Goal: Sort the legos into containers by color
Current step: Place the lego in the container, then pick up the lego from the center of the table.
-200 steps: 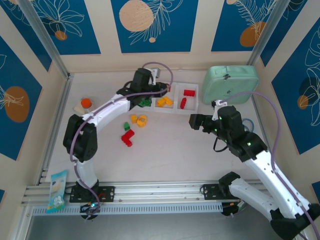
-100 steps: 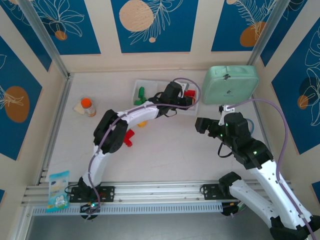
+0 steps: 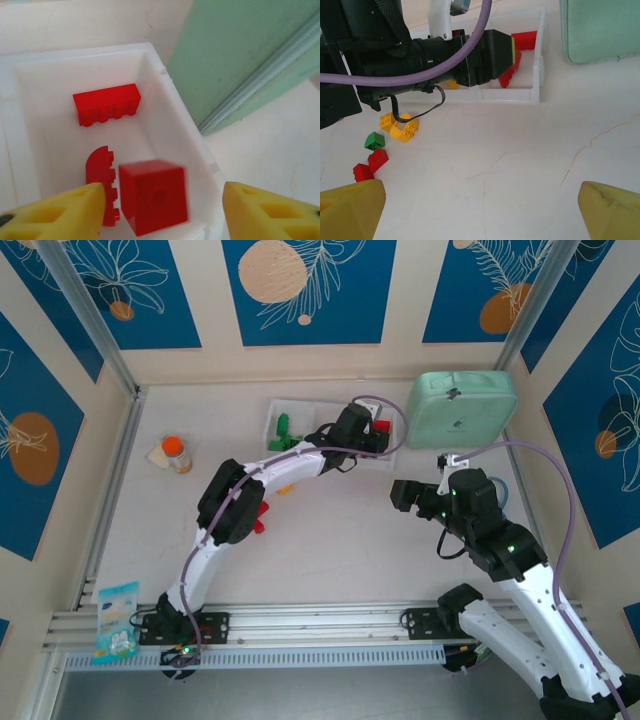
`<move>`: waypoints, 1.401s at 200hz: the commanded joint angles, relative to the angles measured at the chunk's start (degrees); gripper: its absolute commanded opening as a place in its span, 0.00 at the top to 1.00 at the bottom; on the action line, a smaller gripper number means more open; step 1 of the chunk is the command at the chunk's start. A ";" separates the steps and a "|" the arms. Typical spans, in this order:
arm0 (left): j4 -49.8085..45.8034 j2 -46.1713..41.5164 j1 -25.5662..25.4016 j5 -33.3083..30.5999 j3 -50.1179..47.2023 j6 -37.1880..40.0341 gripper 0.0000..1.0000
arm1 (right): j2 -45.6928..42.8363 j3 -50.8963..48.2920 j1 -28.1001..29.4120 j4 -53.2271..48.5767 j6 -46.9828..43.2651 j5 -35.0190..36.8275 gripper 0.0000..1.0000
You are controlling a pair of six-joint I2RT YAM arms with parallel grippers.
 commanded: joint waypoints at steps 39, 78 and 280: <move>-3.20 -13.03 0.14 -2.65 -9.02 6.83 0.04 | 0.28 -3.06 -0.53 3.27 -0.03 -4.57 0.01; -13.09 -28.21 0.18 -7.70 -22.31 5.97 0.02 | 5.76 -2.00 -0.90 5.66 -2.96 -11.16 0.01; -35.60 -43.14 4.74 -14.23 -57.96 -30.57 0.28 | 10.67 -7.55 -1.89 13.35 -3.12 -15.93 0.01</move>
